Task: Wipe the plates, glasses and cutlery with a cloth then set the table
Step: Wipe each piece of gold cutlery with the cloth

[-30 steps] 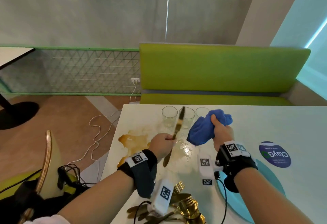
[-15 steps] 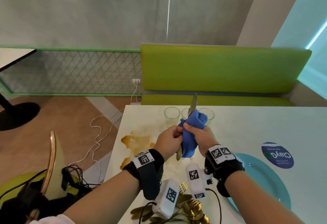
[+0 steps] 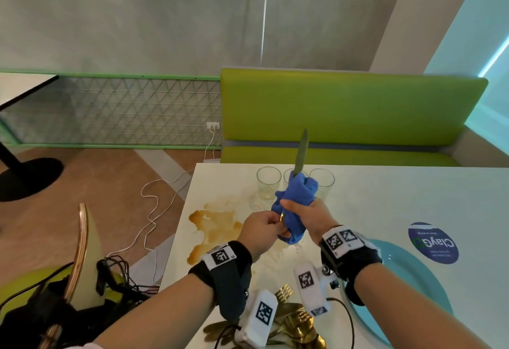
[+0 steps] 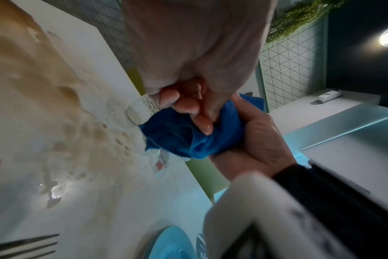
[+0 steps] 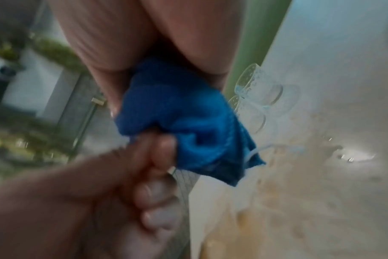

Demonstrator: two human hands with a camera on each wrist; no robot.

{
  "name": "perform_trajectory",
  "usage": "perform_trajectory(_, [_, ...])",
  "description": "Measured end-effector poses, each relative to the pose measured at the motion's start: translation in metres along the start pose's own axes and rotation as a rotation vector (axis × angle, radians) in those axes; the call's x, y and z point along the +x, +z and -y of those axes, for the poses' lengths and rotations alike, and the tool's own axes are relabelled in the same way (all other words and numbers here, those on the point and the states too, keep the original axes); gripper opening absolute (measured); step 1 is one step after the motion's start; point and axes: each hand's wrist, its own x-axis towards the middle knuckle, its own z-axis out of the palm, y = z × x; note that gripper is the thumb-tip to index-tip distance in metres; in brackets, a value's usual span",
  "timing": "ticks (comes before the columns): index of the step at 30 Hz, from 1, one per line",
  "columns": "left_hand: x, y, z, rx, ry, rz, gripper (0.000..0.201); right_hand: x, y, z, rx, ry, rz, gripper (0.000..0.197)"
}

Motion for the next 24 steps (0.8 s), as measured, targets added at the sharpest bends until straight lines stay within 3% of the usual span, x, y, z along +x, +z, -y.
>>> perform_trajectory(4, [0.0,0.002,0.006,0.038,-0.035,0.032,0.028,-0.006,-0.008,-0.011,-0.209,-0.02,0.05,0.019])
perform_trajectory(6, [0.002,0.0,0.005,0.129,-0.078,0.093,0.018,-0.005,-0.014,-0.013,-0.382,-0.046,0.033,0.013])
perform_trajectory(7, [0.003,-0.003,0.002,0.176,-0.094,0.089,0.01,-0.005,-0.017,-0.013,-0.466,-0.055,0.016,0.014])
perform_trajectory(9, [0.007,-0.011,-0.01,0.195,-0.119,0.006,0.021,-0.007,-0.021,-0.015,-0.566,-0.051,0.017,0.024])
perform_trajectory(11, [0.01,-0.015,-0.024,0.116,-0.1,-0.002,0.031,-0.01,-0.02,-0.015,-0.667,-0.044,0.074,0.023])
perform_trajectory(14, [0.01,-0.008,-0.036,0.051,-0.082,0.038,0.028,-0.012,-0.014,-0.017,-0.743,-0.006,0.127,0.024])
perform_trajectory(19, [0.01,0.0,-0.028,-0.111,-0.146,-0.057,0.026,-0.015,-0.008,-0.017,-0.758,0.024,0.161,0.01])
perform_trajectory(24, [0.012,-0.003,-0.033,-0.383,-0.297,-0.082,0.01,-0.017,-0.002,-0.019,-0.734,0.042,0.094,0.036])
